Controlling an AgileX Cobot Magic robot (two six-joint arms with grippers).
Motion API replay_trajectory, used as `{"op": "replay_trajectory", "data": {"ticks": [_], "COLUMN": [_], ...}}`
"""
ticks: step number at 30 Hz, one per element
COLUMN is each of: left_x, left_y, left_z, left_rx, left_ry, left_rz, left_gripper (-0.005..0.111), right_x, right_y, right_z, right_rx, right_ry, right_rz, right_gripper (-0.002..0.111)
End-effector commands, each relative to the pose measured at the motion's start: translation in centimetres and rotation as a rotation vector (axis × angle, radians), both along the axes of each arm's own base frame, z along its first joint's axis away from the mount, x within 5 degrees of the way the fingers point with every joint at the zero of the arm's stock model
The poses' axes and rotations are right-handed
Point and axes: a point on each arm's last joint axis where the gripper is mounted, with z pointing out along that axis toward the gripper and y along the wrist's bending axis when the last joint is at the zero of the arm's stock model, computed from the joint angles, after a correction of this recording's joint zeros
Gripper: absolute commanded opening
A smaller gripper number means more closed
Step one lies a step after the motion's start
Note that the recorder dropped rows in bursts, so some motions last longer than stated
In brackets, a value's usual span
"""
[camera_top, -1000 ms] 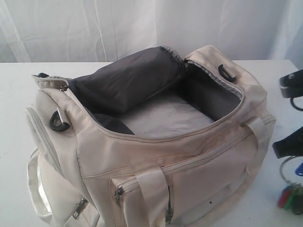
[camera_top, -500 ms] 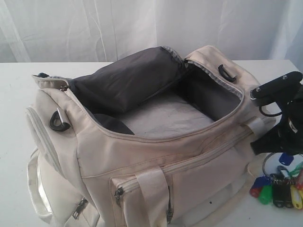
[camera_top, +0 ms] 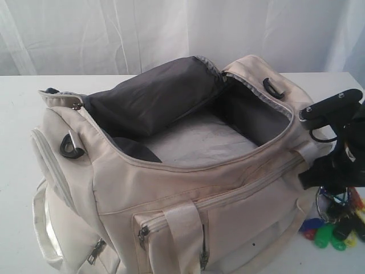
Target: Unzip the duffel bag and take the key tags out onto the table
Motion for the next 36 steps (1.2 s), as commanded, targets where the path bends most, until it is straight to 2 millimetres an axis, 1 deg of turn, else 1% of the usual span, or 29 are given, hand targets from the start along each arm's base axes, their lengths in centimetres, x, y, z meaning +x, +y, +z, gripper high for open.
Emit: {"op": "replay_trajectory", "data": {"ticks": [1,4,6,8,10,11,12,15,18,19,21,23,24,25,31,34,36], "left_x": [-0.3,-0.3,-0.2,-0.2,0.0,0.0,0.0,-0.4,-1.4,-2.0,-3.4,-5.1,-5.8,-6.9,-12.4,-15.0,-16.4], "left_y": [-0.1,-0.1,-0.1,-0.1,-0.1,-0.1,-0.1,-0.1,-0.1,0.0,0.2,0.4,0.5,0.6,1.2,1.6,1.8], "left_z": [0.0,0.0,0.0,-0.3,-0.9,-1.4,-1.7,-2.0,-0.9,-0.2,1.3,2.5,2.8,3.2,3.3,3.2,3.1], "left_rx": [-0.015,-0.015,-0.015,-0.015,-0.010,-0.005,-0.004,-0.008,-0.048,-0.068,-0.102,-0.135,-0.147,-0.161,-0.190,-0.210,-0.225], "left_ry": [0.006,0.006,0.004,0.003,0.004,0.007,0.016,0.056,0.006,-0.028,-0.103,-0.171,-0.195,-0.228,-0.284,-0.341,-0.367], "left_rz": [-0.006,-0.006,-0.006,-0.004,-0.004,-0.007,-0.007,-0.009,0.007,0.019,0.037,0.051,0.055,0.058,0.051,0.052,0.056], "left_gripper": [0.000,0.000,0.000,0.000,0.000,0.000,0.000,0.000,0.000,0.000,0.000,0.000,0.000,0.000,0.000,0.000,0.000], "right_x": [-0.9,-1.3,-1.9,-2.5,-3.4,-3.9,-4.4,-6.7,-9.4,-10.4,-12.0,-13.5,-14.1,-14.7,-17.4,-18.6,-19.4], "right_y": [-0.9,-1.1,-0.9,-0.8,-1.1,-1.4,-1.7,-2.8,-3.8,-4.1,-4.6,-5.2,-5.6,-5.9,-7.4,-7.5,-7.6], "right_z": [1.3,3.2,4.6,6.4,8.5,9.6,10.5,13.1,15.1,15.7,16.4,17.0,17.2,17.4,17.6,17.7,17.7], "right_rx": [-0.040,-0.004,0.053,0.126,0.185,0.207,0.229,0.308,0.407,0.435,0.486,0.531,0.539,0.548,0.587,0.650,0.693], "right_ry": [0.038,0.011,-0.002,-0.037,-0.095,-0.131,-0.167,-0.284,-0.385,-0.411,-0.457,-0.504,-0.521,-0.540,-0.569,-0.572,-0.572], "right_rz": [-0.030,-0.050,-0.020,0.001,-0.003,-0.005,-0.007,0.002,0.048,0.077,0.130,0.141,0.143,0.144,0.135,0.147,0.172], "right_gripper": [0.064,0.064,0.064,0.063,0.063,0.060,0.057,0.036,0.007,0.000,0.000,0.000,0.000,0.000,0.000,0.000,0.000]}}
